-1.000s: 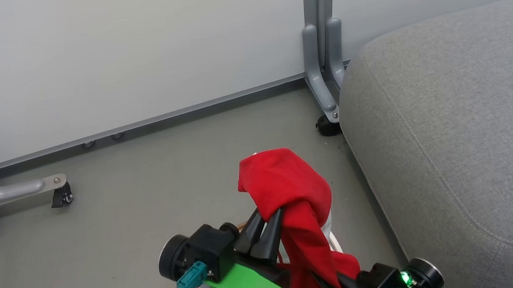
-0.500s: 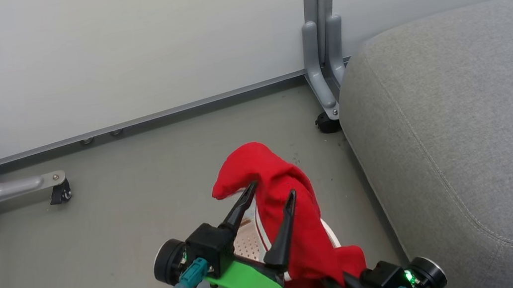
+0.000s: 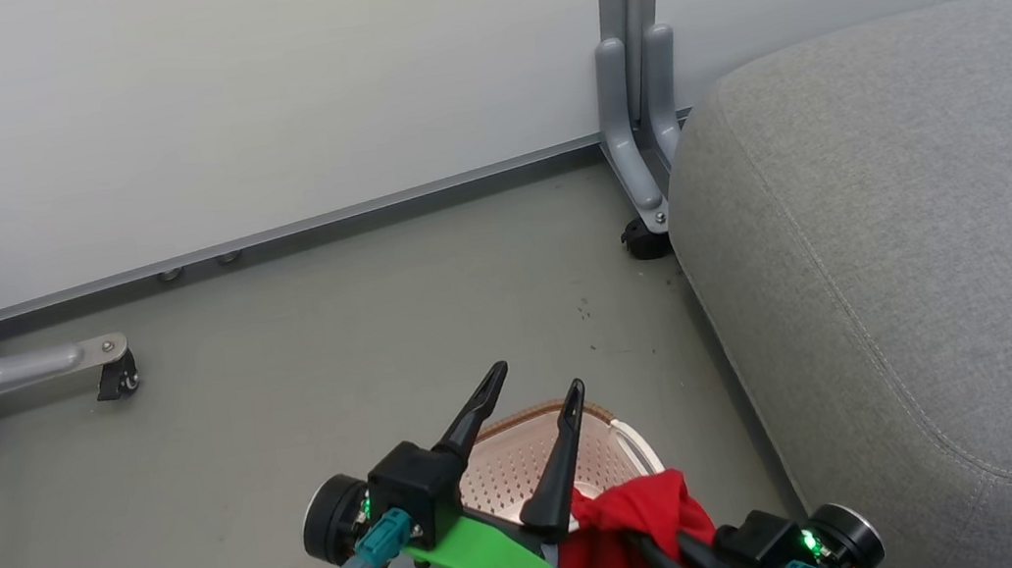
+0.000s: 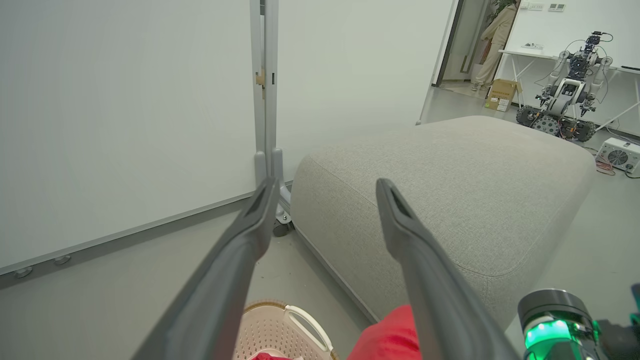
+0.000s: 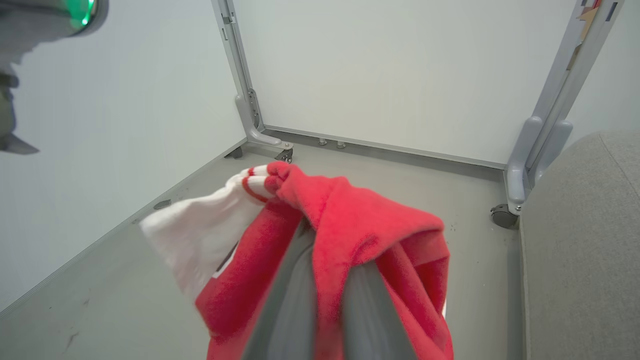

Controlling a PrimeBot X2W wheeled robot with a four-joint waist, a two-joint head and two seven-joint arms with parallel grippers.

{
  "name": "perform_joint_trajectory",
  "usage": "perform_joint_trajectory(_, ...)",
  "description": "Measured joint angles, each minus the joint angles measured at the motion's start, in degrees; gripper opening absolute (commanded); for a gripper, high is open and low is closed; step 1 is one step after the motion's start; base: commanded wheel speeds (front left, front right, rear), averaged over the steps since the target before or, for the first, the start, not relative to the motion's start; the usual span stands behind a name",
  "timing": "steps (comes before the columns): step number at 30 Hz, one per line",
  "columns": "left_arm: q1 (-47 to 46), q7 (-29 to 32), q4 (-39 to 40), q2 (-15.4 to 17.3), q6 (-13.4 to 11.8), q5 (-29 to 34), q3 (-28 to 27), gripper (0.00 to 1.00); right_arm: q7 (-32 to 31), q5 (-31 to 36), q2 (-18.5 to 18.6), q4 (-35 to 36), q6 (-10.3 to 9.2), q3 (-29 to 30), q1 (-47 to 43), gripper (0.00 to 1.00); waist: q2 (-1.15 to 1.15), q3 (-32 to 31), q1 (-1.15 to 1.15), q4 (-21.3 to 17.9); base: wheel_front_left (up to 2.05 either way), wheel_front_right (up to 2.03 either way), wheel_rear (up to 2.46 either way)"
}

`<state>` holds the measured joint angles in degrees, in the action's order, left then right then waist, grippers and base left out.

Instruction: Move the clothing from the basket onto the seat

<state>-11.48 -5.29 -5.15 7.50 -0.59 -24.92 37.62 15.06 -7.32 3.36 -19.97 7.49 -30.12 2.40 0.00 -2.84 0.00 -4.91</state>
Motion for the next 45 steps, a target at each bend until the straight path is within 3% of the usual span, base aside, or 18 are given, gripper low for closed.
perform_joint_trajectory(15, 0.0, -0.4, -0.2, 0.3, 0.0, -0.6, 0.3, 1.00, 0.0, -0.1, 0.0, 0.3, 0.00, 0.3, 0.0, 0.00, 0.00, 0.5, 0.00, -0.6, 0.00, 0.00, 0.00)
perform_joint_trajectory(24, 0.0, -3.2, -1.2, 0.4, -0.7, -1.3, -0.6, 1.00, 0.0, 0.4, 0.2, 1.0, 0.00, 1.6, 0.6, 0.00, 0.00, 2.0, 0.00, -2.9, 0.00, 0.00, 0.00)
perform_joint_trajectory(31, 1.3, -4.7, -1.2, 1.1, -1.7, -1.7, -1.4, 1.00, 0.0, 0.5, 0.5, 1.9, 0.00, 3.6, 1.5, 0.00, 0.00, 3.2, 0.00, -7.4, 0.00, 0.00, 0.00)
perform_joint_trajectory(40, 0.1, -4.8, -0.5, 3.2, -2.9, 0.2, -2.1, 1.00, 0.0, 1.4, 0.5, 4.6, 0.01, 7.6, 2.4, 0.00, 0.00, 5.5, 0.00, -16.5, 0.00, 0.00, 0.00)
perform_joint_trajectory(45, -2.8, -3.8, -0.2, 4.2, -1.8, 0.7, -1.8, 1.00, 0.0, 2.3, 0.0, 8.0, 0.01, 12.8, 1.5, 0.00, 0.00, 7.9, 0.00, -21.2, 0.00, 0.00, 0.00)
